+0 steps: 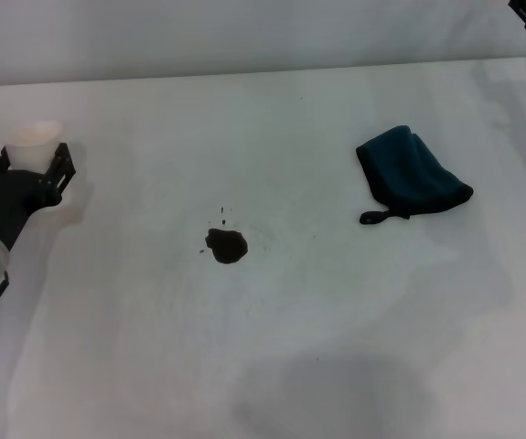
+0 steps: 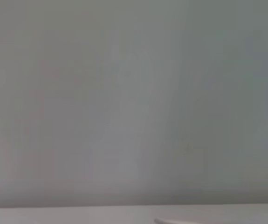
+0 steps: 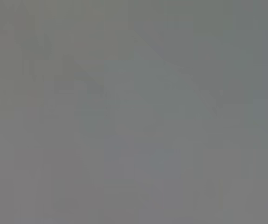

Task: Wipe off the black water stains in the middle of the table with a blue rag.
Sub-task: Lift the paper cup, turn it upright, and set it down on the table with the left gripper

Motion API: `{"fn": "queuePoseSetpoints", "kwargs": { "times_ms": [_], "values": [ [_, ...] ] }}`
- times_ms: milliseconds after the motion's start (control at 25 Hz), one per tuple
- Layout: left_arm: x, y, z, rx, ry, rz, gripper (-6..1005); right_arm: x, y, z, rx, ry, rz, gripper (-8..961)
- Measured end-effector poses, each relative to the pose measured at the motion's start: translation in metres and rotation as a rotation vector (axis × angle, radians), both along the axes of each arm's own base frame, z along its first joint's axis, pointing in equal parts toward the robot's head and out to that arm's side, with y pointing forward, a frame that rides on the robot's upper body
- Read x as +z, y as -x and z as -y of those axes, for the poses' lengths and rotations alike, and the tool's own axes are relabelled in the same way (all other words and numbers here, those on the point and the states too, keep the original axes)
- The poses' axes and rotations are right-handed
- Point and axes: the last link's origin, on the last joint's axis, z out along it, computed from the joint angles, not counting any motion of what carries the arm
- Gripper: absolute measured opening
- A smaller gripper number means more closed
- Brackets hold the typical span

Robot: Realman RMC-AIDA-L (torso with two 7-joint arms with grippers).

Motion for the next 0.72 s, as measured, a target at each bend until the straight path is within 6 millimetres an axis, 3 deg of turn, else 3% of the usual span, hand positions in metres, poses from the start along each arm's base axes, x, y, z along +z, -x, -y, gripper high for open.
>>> {"fn": "queuePoseSetpoints", "kwargs": {
  "times_ms": [720],
  "values": [
    [-0.005, 0.012, 0.022, 0.028, 0.007, 0.020, 723, -0.001, -0.002, 0.002, -0.002, 0.003, 0.001, 870]
  ]
}}
